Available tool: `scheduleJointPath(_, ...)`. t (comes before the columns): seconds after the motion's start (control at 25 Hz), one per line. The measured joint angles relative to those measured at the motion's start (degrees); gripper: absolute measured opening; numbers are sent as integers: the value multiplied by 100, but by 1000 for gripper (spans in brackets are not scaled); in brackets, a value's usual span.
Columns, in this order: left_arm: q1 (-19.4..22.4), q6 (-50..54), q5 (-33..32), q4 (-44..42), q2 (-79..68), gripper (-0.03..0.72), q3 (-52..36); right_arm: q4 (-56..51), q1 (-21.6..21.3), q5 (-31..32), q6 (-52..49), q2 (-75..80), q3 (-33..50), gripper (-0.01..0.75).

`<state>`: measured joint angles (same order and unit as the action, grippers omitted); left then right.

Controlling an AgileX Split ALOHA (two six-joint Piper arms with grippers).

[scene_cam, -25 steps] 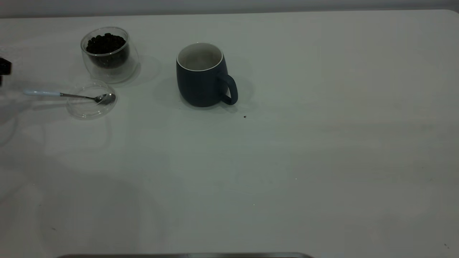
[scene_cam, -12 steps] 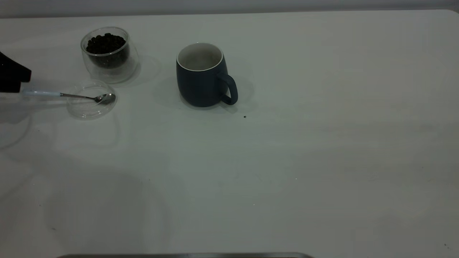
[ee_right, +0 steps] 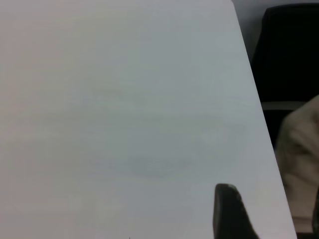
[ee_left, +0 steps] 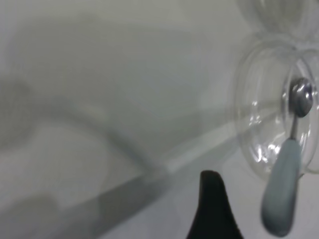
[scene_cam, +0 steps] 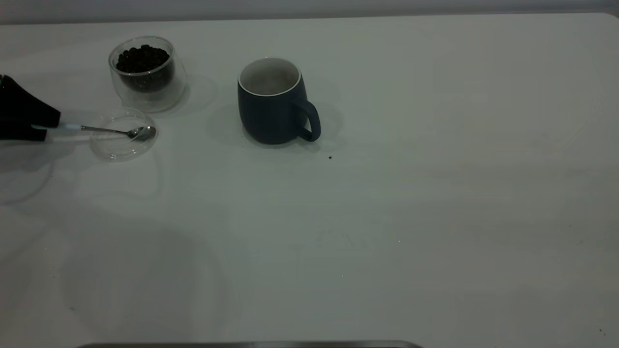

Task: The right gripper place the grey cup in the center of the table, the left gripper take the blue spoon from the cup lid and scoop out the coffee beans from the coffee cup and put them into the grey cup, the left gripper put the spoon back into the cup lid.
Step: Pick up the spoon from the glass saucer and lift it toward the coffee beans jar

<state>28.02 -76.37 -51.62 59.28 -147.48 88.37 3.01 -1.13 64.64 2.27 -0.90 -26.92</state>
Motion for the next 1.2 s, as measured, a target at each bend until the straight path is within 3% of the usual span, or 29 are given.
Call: scheduleJointPath(1.2, -200, -297, 4, 482, -71, 585, 0, 0, 0, 0, 0, 0, 0, 364)
